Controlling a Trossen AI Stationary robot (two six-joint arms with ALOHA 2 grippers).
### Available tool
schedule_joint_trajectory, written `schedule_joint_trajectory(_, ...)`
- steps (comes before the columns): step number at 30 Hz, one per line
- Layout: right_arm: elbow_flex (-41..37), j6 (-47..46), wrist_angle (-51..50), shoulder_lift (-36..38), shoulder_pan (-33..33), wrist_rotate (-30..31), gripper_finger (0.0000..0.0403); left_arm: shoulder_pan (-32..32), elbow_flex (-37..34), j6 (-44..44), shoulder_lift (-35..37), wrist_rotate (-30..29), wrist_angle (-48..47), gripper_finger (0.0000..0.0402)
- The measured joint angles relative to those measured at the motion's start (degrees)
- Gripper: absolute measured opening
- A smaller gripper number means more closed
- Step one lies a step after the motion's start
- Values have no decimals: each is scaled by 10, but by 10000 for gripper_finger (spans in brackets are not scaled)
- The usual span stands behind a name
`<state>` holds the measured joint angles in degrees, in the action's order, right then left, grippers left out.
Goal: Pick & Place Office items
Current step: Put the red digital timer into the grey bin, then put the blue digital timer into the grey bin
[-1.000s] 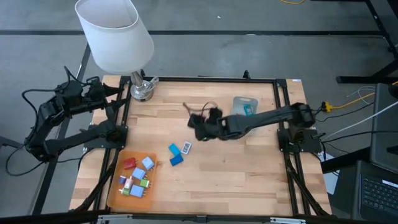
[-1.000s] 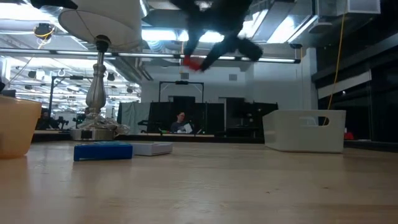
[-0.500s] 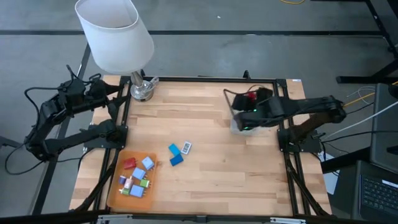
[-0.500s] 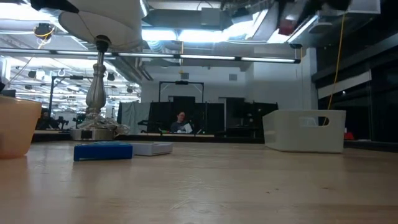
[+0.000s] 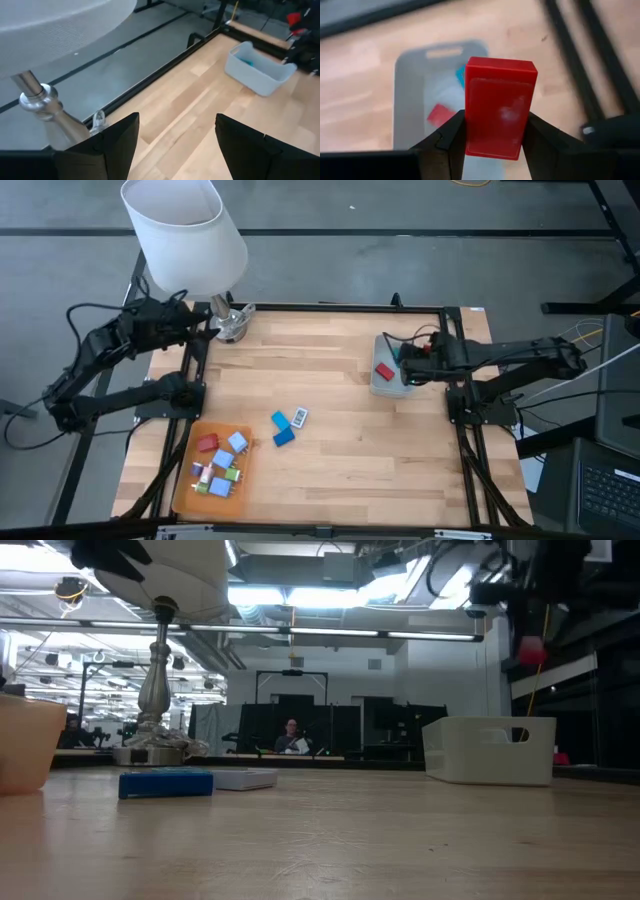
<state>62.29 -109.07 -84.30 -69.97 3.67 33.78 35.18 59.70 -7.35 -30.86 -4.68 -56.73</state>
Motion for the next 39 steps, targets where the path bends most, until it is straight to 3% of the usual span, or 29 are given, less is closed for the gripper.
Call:
schedule_joint_trajectory(7,-103,107,242,1,-22,-26,153,0,0,-9,-45,-3,39,255)
schedule_joint_trajectory(16,-176,158,305,-21,-89,-124,153,0,0,-30,-80,-2,73,255)
schedule_joint_trajectory(18,-178,178,316,-21,-96,-132,185,0,0,-33,-84,-2,73,255)
schedule_joint_trajectory(22,-178,204,356,-18,-105,-137,301,0,0,-40,-87,-2,74,255)
schedule_joint_trajectory(25,-178,223,393,-16,-108,-136,335,0,0,-42,-87,-2,77,255)
schedule_joint_trajectory(28,-178,226,402,-16,-111,-134,327,0,0,-42,-87,-2,77,255)
schedule_joint_trajectory(32,-178,241,429,-13,-111,-115,287,0,0,-43,-91,19,77,255)
schedule_joint_trajectory(39,-178,342,618,1,-111,-106,216,-42,0,-17,-147,74,77,255)
